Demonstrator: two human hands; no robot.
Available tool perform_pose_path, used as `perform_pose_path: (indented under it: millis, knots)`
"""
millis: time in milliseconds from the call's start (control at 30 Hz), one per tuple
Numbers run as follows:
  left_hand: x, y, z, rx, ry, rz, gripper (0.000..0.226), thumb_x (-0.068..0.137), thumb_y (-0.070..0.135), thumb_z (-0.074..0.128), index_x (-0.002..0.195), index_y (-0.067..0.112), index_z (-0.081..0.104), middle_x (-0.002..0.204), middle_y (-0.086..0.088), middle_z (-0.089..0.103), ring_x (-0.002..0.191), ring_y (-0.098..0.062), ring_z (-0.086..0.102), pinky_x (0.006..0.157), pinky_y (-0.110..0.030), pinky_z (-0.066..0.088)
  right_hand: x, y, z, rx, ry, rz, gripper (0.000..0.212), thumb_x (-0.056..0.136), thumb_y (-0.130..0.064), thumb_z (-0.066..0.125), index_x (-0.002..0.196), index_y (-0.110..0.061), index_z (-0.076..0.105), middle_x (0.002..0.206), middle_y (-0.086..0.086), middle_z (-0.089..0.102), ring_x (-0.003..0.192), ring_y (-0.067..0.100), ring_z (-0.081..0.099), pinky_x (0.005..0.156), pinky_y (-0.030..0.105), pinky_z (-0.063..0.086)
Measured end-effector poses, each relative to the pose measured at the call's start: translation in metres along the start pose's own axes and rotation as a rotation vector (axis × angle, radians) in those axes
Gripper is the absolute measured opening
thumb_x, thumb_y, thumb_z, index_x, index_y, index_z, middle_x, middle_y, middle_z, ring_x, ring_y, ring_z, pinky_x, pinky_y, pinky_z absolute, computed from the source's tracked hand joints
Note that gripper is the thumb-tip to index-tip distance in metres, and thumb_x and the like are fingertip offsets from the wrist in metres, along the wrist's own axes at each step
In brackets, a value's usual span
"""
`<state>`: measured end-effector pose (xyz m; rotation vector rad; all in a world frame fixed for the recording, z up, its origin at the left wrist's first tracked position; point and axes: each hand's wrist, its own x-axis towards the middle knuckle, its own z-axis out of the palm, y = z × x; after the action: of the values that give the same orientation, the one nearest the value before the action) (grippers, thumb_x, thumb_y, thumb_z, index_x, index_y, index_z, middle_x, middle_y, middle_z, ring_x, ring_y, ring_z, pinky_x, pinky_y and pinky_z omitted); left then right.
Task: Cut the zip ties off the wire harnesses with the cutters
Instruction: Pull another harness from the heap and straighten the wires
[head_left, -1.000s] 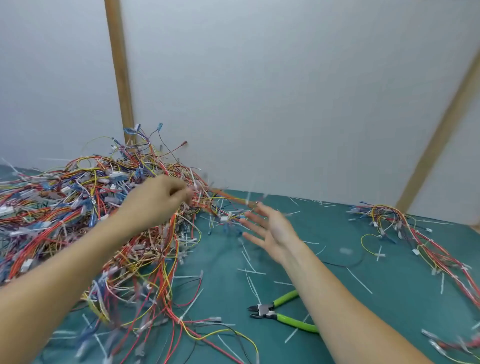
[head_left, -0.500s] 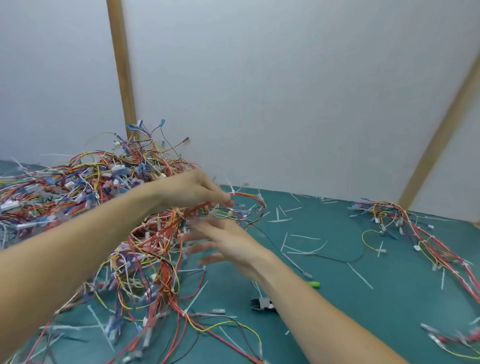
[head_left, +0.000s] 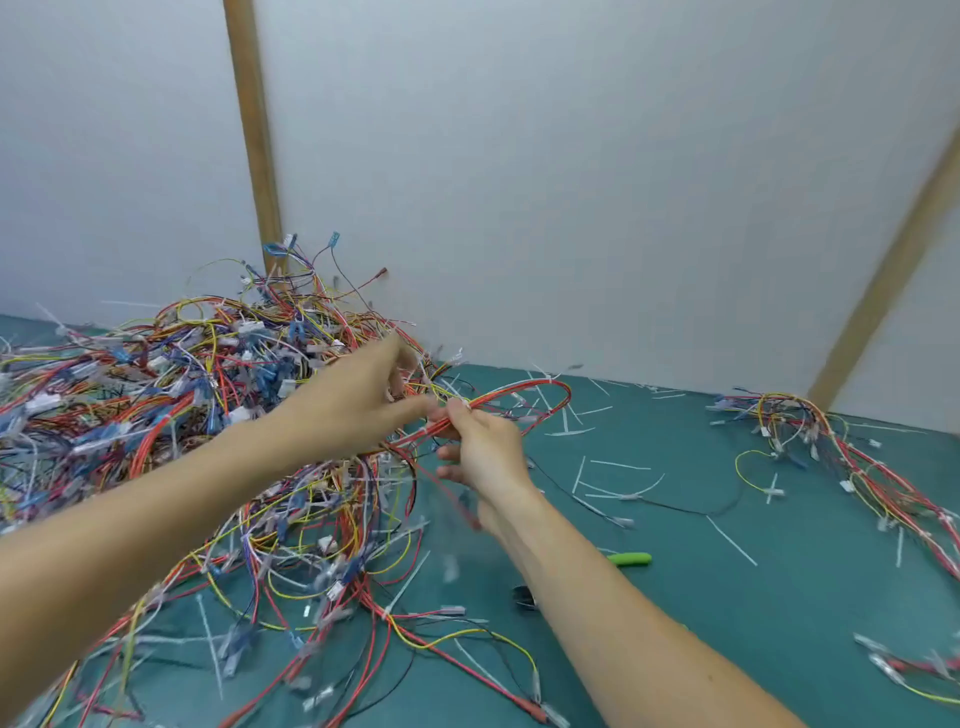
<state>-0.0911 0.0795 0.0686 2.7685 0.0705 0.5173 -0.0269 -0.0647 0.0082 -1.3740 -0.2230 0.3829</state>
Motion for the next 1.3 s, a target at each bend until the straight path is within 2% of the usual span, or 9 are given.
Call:
perform_pose_path:
  millis: [233, 533, 667, 767, 900, 1000, 1067, 1167, 1300]
  knots:
    - [-0.025, -0.037, -0.008, 0.121, -0.418, 0.031, 0.018, 0.088, 0.054, 0.067, 0.097, 0.039, 0.069, 0.08, 0.024, 0.068, 0.068, 0.007, 0.06, 0.062, -0.02, 0.047, 0.008, 0.005, -0.014, -0.05, -0.019, 0.029, 0.029, 0.106, -0.024, 0.058, 0.086, -0.009, 0.072, 0.073, 0.005, 0.071, 0.049, 0.007, 0.065, 0.044, 0.02, 0.052]
    - [-0.006, -0.087, -0.069, 0.662, -0.277, 0.119, 0.05, 0.081, 0.08, 0.05, 0.065, 0.034, 0.065, 0.057, 0.018, 0.063, 0.051, 0.004, 0.057, 0.051, -0.025, 0.051, 0.021, 0.022, -0.014, 0.114, 0.19, 0.161, 0.03, 0.107, -0.016, 0.044, 0.081, -0.01, 0.058, 0.068, 0.008, 0.061, 0.055, 0.019, 0.066, 0.042, 0.027, 0.054]
    - [0.005, -0.14, -0.105, 0.697, -0.027, 0.07, 0.053, 0.082, 0.076, 0.042, 0.068, 0.033, 0.071, 0.066, 0.011, 0.064, 0.077, -0.018, 0.067, 0.074, -0.036, 0.056, 0.028, 0.009, -0.018, 0.078, 0.29, 0.038, 0.038, 0.109, -0.024, 0.042, 0.073, -0.014, 0.049, 0.063, 0.006, 0.05, 0.061, 0.027, 0.061, 0.054, 0.038, 0.056]
    - [0.012, -0.135, -0.103, 0.531, -0.09, -0.061, 0.045, 0.087, 0.06, 0.055, 0.077, 0.019, 0.072, 0.072, 0.0, 0.068, 0.072, -0.025, 0.065, 0.073, -0.039, 0.056, 0.022, -0.002, -0.013, 0.123, 0.172, 0.011, 0.037, 0.111, -0.027, 0.042, 0.078, -0.012, 0.052, 0.055, 0.004, 0.054, 0.045, 0.019, 0.065, 0.036, 0.023, 0.045]
    - [0.019, -0.072, -0.081, 0.925, -0.206, -0.221, 0.05, 0.091, 0.06, 0.054, 0.067, 0.016, 0.057, 0.063, 0.005, 0.06, 0.06, -0.014, 0.06, 0.056, -0.024, 0.049, 0.017, -0.02, -0.011, -0.069, -0.015, -0.03, 0.032, 0.108, -0.029, 0.047, 0.083, -0.014, 0.059, 0.06, -0.004, 0.063, 0.059, 0.018, 0.072, 0.047, 0.029, 0.056]
    - [0.021, -0.02, -0.066, 0.888, 0.079, -0.034, 0.047, 0.091, 0.058, 0.05, 0.066, 0.018, 0.058, 0.06, 0.003, 0.057, 0.054, -0.016, 0.057, 0.051, -0.024, 0.047, 0.016, -0.03, -0.014, -0.151, 0.008, -0.088, 0.036, 0.107, -0.025, 0.048, 0.073, -0.015, 0.055, 0.071, 0.005, 0.056, 0.074, 0.031, 0.075, 0.072, 0.047, 0.06]
    - [0.026, 0.006, -0.05, 0.737, 0.176, 0.227, 0.041, 0.095, 0.058, 0.046, 0.106, 0.025, 0.067, 0.101, -0.001, 0.068, 0.09, -0.025, 0.067, 0.076, -0.037, 0.055, 0.01, -0.029, -0.017, -0.19, 0.008, -0.121, 0.046, 0.108, -0.029, 0.045, 0.063, -0.018, 0.052, 0.067, 0.007, 0.053, 0.07, 0.033, 0.074, 0.07, 0.043, 0.055]
    - [0.041, 0.024, -0.027, 0.696, -0.263, 0.256, 0.054, 0.099, 0.06, 0.042, 0.139, 0.026, 0.049, 0.138, -0.001, 0.057, 0.123, -0.024, 0.057, 0.102, -0.039, 0.046, -0.003, -0.02, -0.023, -0.242, 0.038, -0.094, 0.07, 0.103, -0.052, 0.05, 0.041, -0.019, 0.054, 0.049, 0.003, 0.059, 0.064, 0.032, 0.073, 0.072, 0.04, 0.058]
    - [0.052, 0.018, -0.01, 0.74, -0.523, 0.197, 0.029, 0.101, 0.044, 0.051, 0.101, 0.02, 0.067, 0.1, -0.001, 0.07, 0.091, -0.025, 0.066, 0.068, -0.029, 0.047, -0.002, -0.015, -0.046, -0.322, 0.19, -0.047, 0.056, 0.093, -0.041, 0.05, 0.045, -0.018, 0.066, 0.054, 0.002, 0.069, 0.065, 0.029, 0.074, 0.078, 0.052, 0.063]
